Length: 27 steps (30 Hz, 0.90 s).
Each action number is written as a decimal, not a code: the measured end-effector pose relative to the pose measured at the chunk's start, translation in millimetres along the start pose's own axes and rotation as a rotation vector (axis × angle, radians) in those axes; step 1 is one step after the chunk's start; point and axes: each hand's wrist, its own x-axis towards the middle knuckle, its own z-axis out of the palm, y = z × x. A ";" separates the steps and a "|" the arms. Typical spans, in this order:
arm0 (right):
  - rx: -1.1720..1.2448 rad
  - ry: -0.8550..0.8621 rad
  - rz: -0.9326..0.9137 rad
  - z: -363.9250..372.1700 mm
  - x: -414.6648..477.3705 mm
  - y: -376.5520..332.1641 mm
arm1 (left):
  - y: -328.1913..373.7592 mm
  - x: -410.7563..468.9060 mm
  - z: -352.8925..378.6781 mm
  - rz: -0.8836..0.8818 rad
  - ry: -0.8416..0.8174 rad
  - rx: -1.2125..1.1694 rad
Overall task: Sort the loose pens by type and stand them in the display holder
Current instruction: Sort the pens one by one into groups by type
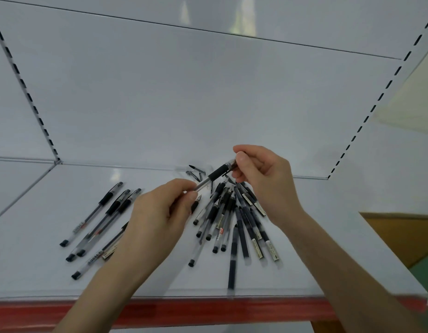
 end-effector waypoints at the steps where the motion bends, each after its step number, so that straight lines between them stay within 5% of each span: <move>1: -0.003 0.003 -0.001 1.9 -0.5 1.5 | -1.8 -0.2 0.3 0.007 0.006 0.011; 8: -0.046 -0.131 0.027 7.6 6.6 8.3 | -14.4 -2.8 -1.0 -0.140 0.018 0.004; 12: -0.236 -0.260 0.092 5.7 20.5 30.0 | -44.8 -5.3 -12.6 -0.190 0.058 0.269; 16: -0.529 -0.201 0.041 -6.4 40.1 55.6 | -73.6 -16.6 -26.3 -0.285 0.112 0.564; 22: -0.817 -0.282 0.061 1.3 61.4 72.0 | -81.4 -27.3 -27.8 -0.290 0.013 0.795; 27: -0.982 -0.380 0.109 22.1 73.7 77.2 | -56.2 -26.3 -12.5 -0.199 -0.030 0.634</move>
